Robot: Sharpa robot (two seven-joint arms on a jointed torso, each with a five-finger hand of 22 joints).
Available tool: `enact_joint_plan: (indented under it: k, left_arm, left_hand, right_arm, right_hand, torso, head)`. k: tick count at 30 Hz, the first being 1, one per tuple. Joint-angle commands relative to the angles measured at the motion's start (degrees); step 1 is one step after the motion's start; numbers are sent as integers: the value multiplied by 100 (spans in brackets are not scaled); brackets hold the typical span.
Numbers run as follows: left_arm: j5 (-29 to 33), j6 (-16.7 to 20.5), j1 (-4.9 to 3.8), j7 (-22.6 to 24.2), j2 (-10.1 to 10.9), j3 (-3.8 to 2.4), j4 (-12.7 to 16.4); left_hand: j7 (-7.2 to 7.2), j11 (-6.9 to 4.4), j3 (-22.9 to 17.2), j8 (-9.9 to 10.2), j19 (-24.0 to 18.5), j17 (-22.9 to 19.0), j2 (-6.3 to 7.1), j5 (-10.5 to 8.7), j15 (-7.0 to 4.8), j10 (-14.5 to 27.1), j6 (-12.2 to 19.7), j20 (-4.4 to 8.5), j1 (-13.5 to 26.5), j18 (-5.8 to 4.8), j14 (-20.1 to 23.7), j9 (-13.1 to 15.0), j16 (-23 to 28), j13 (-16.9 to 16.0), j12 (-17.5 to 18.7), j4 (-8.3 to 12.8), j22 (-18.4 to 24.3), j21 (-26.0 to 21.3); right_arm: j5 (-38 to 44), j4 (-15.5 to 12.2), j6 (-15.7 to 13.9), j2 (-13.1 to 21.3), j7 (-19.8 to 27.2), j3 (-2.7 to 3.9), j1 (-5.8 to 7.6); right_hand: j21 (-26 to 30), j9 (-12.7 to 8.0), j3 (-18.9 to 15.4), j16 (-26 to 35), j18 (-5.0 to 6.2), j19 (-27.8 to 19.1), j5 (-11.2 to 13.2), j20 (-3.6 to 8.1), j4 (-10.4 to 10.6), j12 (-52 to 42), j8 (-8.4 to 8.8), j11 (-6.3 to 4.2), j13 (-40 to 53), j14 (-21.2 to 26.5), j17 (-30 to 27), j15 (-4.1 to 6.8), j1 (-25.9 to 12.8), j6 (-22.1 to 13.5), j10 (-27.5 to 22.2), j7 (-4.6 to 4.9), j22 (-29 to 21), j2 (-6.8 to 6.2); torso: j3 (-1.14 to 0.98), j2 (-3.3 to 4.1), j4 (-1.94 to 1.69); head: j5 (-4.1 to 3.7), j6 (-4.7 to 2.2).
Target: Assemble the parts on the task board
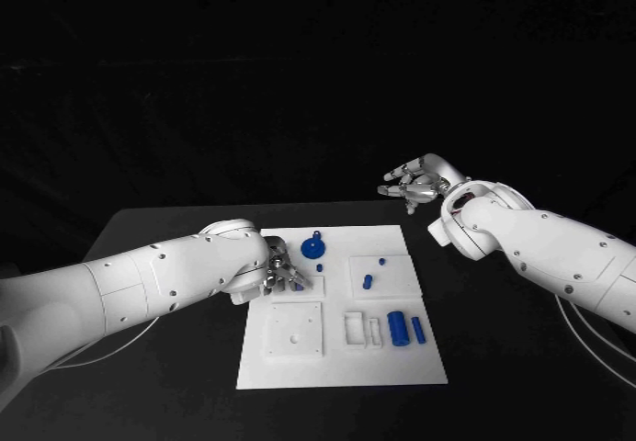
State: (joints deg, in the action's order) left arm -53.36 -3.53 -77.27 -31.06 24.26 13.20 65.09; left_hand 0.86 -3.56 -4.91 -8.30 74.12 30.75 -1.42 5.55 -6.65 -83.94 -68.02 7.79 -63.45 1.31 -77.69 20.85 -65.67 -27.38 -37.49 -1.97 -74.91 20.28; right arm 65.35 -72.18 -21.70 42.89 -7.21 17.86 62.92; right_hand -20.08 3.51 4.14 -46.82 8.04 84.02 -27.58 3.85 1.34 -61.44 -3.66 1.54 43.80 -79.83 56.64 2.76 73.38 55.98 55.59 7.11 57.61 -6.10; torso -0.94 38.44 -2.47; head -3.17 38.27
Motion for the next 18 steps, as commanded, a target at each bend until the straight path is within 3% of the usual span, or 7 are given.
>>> enact_joint_plan:
  k: [1,3,8,14,18]
  left_arm:
    - [16,-344,104,-44,-40,56,9]
    - [16,-329,106,-27,-40,56,10]
    - [29,-209,111,43,-4,55,58]
    - [86,-14,113,127,69,54,143]
    - [124,88,113,161,131,53,228]
  left_hand:
    - [-25,-29,-31,51,-33,4,-136,60,-15,-99,-27,-17,-90,-55,-4,-35,-36,6,-2,115,-114,31]
    - [-31,-29,-52,60,-33,3,-181,176,-14,-110,-28,-22,-162,-50,-9,-38,-37,10,2,202,-115,36]
    - [-44,-35,-205,76,-29,-2,-257,905,-19,-132,-15,-24,-440,-36,-23,-42,-35,23,22,472,-116,54]
    - [-22,-30,-438,46,-22,-2,-327,1313,-17,-174,12,-29,-527,-9,-57,14,-40,37,51,808,-118,97]
    - [-9,-26,-589,7,-31,1,-368,1422,-12,-194,30,-40,-472,16,-69,80,-42,43,64,996,-118,139]
  right_arm:
    - [11,-17,11,-5,41,3,-4]
    - [11,-19,13,-4,40,3,-5]
    - [11,-20,19,-3,37,3,-6]
    - [11,-19,24,1,39,3,-10]
    - [10,-16,26,3,42,3,-16]
  right_hand:
    - [18,-4,1,28,75,204,-34,-11,27,-10,20,-16,-8,39,-6,-3,-30,-36,-11,-13,-7,-23]
    - [18,-4,1,28,75,204,-36,-11,27,-10,19,-16,-8,39,-6,-3,-30,-36,-11,-13,-7,-23]
    - [18,-5,8,28,74,202,-71,-11,26,-7,21,-17,-10,39,-6,-3,-28,-42,-12,-13,-8,-29]
    - [18,-5,11,30,73,202,-88,-10,27,-7,20,-18,-10,40,-7,-3,-30,-42,-12,-13,-9,-30]
    - [18,-4,14,30,73,203,-109,-10,26,-6,20,-18,-11,40,-7,-3,-29,-39,-13,-14,-9,-34]
  torso:
    - [5,0,-8]
    - [5,1,-11]
    - [10,3,-12]
    - [14,1,-12]
    - [14,-3,-13]
  head:
    - [-8,9]
    - [-9,13]
    - [-29,1]
    - [-27,-1]
    - [-24,-4]
